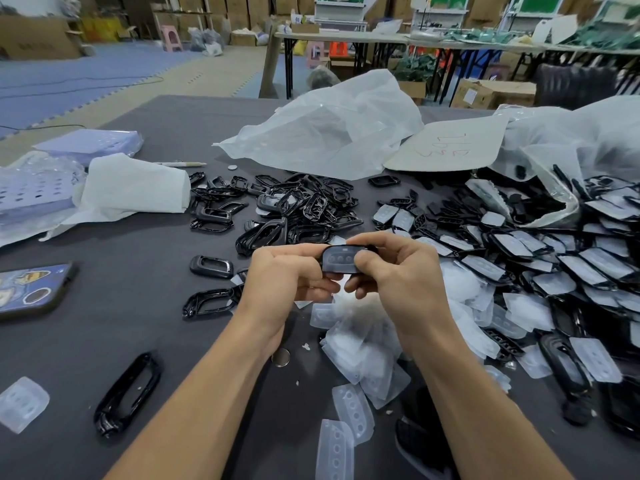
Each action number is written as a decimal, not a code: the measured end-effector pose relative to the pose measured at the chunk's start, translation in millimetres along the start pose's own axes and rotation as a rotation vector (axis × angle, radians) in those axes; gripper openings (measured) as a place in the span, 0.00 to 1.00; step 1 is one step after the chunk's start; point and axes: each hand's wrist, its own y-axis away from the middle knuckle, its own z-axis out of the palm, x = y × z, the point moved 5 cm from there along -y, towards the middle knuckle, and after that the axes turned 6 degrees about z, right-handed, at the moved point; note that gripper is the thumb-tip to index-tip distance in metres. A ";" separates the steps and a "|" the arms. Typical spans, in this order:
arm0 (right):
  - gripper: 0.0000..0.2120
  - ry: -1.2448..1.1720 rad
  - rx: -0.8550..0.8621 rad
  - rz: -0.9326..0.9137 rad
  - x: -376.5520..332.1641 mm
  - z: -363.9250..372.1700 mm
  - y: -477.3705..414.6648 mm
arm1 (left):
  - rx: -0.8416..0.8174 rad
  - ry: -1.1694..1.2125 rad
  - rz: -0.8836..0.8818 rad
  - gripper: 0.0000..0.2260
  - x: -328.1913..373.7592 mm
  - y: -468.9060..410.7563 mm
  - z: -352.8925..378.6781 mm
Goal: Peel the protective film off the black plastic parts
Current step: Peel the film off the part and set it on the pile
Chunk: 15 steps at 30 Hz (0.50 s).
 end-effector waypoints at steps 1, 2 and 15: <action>0.15 0.006 0.010 -0.005 -0.3 -1.2 0.0 | -0.008 0.008 -0.011 0.19 -0.2 0.1 -0.4; 0.15 0.011 0.018 -0.009 -0.7 -2.1 -0.2 | -0.007 0.018 -0.017 0.20 -0.2 0.1 -0.9; 0.16 0.019 -0.004 -0.015 -1.5 0.2 1.3 | 0.093 -0.025 0.005 0.12 -2.2 -2.0 -0.8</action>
